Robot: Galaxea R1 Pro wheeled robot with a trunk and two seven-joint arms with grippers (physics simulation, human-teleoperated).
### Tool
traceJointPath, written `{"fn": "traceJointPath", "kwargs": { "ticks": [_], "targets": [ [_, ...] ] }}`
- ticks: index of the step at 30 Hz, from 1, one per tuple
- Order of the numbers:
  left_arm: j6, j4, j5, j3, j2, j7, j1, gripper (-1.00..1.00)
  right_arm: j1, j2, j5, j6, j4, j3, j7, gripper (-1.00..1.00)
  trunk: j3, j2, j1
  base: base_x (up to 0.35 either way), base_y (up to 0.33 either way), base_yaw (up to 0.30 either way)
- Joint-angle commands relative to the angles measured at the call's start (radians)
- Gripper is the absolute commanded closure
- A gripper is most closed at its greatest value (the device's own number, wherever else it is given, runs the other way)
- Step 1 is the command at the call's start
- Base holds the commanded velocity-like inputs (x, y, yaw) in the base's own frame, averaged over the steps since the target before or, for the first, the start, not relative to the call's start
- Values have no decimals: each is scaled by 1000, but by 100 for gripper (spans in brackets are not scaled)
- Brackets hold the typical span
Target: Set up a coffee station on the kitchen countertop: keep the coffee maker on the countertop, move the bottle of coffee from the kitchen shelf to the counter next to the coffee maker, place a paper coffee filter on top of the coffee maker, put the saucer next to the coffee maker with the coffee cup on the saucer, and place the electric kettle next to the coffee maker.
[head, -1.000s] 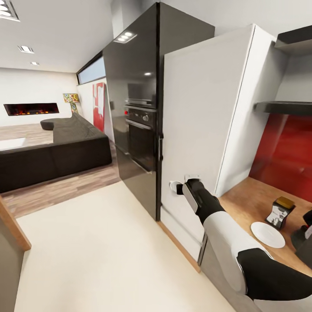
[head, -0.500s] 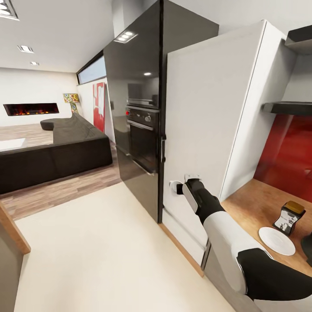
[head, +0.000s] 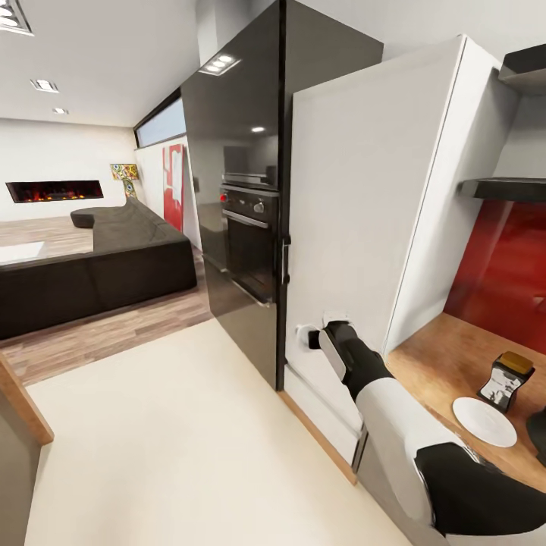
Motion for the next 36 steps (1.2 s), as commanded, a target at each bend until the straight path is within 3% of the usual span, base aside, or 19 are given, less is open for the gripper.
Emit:
{"fn": "traceJointPath", "kwargs": {
  "ticks": [1,5,10,16,21,25,27,30,36],
  "targets": [
    [-5,2,-11,5,0,2,-1,-100,16,0,-8,2,-2,3,4,100,-2,-2,1,0,0,0],
    [-5,2,-13,-1,0,2,0,-100,79,0,-3,-10,-3,23,108,100,-2,-2,1,0,0,0],
    [-5,2,-15,-3,3,1,0,-100,165,-10,61,-182,5,200,301,100,-2,-2,1,0,0,0],
    [-5,2,-15,-2,1,1,0,-100,247,-25,85,-325,84,316,460,100,-2,-2,1,0,0,0],
    [-6,1,-15,1,-3,1,0,-100,261,-37,88,-462,211,338,570,100,-2,-2,1,0,0,0],
    [-6,0,-15,1,-3,0,-1,-100,263,-46,89,-557,298,341,701,100,-2,-2,1,0,0,0],
    [-7,-1,-15,1,-3,0,-1,-100,263,-47,95,-572,319,342,774,100,-2,-2,1,0,0,0],
    [-27,-1,-15,1,-3,1,-2,-100,263,-47,119,-581,339,343,829,100,-2,-2,1,0,0,0],
    [-71,-1,-15,1,-1,2,-2,-100,263,-42,154,-590,381,343,855,100,-2,-2,1,0,0,0]
  ]
}}
